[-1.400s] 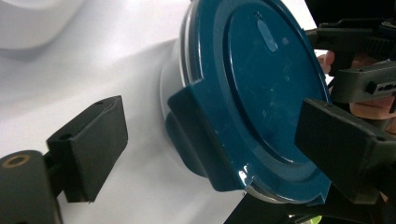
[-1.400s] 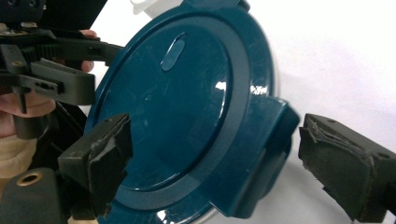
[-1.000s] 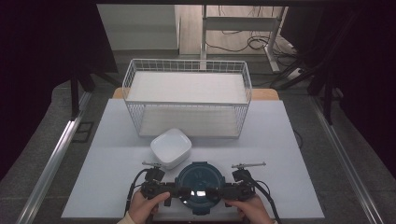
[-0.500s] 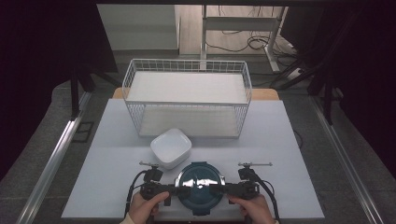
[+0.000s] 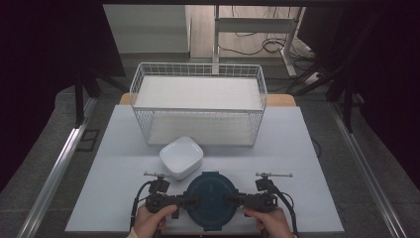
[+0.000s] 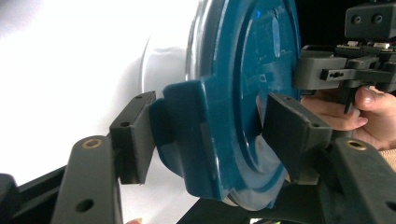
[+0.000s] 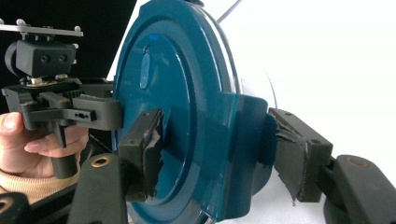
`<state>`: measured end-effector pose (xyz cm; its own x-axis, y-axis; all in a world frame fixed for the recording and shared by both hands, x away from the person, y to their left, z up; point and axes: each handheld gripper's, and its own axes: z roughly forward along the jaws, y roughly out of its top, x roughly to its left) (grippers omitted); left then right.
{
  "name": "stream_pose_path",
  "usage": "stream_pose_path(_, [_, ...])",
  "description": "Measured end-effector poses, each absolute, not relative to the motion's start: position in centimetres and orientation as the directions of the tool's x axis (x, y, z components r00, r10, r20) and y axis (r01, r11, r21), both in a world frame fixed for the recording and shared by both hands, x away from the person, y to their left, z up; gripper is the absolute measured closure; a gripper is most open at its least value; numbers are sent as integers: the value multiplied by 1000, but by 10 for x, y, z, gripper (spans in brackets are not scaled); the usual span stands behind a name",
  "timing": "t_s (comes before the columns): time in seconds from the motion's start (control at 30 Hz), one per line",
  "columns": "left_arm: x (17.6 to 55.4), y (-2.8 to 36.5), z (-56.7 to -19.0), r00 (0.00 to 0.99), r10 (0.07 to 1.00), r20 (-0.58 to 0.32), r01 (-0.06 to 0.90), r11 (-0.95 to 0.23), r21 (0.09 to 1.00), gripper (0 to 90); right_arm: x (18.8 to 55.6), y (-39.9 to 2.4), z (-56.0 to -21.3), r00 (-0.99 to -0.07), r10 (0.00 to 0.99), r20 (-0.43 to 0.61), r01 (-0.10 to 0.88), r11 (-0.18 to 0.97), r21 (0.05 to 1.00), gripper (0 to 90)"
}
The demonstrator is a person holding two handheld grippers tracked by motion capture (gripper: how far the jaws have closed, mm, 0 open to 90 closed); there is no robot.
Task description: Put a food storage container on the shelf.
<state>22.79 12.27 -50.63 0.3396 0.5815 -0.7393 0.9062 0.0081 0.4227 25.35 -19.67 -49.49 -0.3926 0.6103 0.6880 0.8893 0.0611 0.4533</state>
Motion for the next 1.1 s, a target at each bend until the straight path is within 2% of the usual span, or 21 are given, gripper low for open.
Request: stream_pose_path(1.1, [223, 128, -490, 427, 592, -684, 852, -11, 523, 404, 246, -191, -478, -496, 614, 614, 826, 115, 551, 392])
